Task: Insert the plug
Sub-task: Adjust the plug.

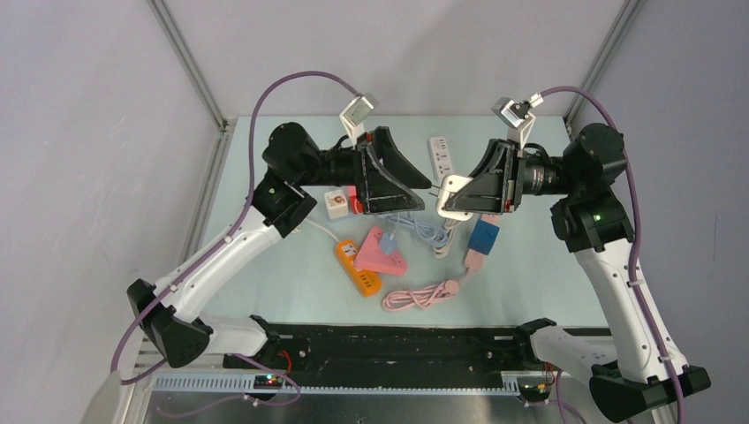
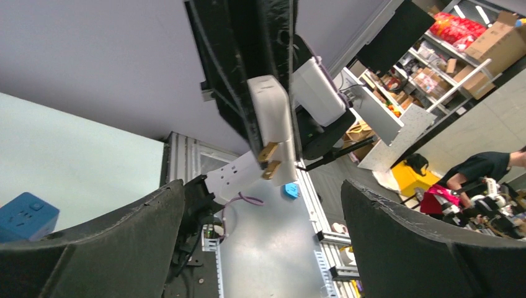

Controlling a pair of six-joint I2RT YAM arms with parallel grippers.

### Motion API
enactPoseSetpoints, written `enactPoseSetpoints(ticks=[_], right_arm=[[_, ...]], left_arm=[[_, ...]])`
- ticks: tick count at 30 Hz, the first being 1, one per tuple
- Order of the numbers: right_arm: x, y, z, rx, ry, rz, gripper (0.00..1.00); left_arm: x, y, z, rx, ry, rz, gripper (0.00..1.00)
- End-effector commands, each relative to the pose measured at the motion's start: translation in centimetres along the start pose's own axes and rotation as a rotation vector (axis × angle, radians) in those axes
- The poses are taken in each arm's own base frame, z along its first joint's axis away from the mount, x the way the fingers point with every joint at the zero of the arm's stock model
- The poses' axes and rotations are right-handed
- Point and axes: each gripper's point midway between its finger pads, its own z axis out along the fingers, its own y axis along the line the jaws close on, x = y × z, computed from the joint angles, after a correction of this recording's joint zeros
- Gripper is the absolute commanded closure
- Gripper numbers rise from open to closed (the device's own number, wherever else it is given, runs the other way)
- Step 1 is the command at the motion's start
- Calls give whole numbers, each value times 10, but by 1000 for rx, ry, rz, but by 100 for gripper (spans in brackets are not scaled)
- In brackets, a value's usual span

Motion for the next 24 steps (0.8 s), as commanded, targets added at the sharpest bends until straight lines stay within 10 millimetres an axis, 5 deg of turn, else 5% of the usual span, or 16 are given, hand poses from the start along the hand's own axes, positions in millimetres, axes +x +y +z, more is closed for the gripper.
enactPoseSetpoints(ticks=[1,12,13,14,16,24], right_arm=[[-4,8,1,-25,10,-29,100],[-4,-8,5,-6,17,5,100],[1,16,-1,-16,3,-58,100],[-3,-5,4,-1,11,-2,100],[-5,-15,5,13,7,19,100],[-6,-30,3,62,-8,62,100]], left_arm=[[-17,-44,-1,95,-26,56,5],[-15,-16,21,70,-16,-62,40],[-15,-13,22,67,-14,-67,43],[-14,-12,22,68,-11,-68,48],[-11,-9,22,66,-4,-74,56],[-7,4,24,44,-3,-89,90]])
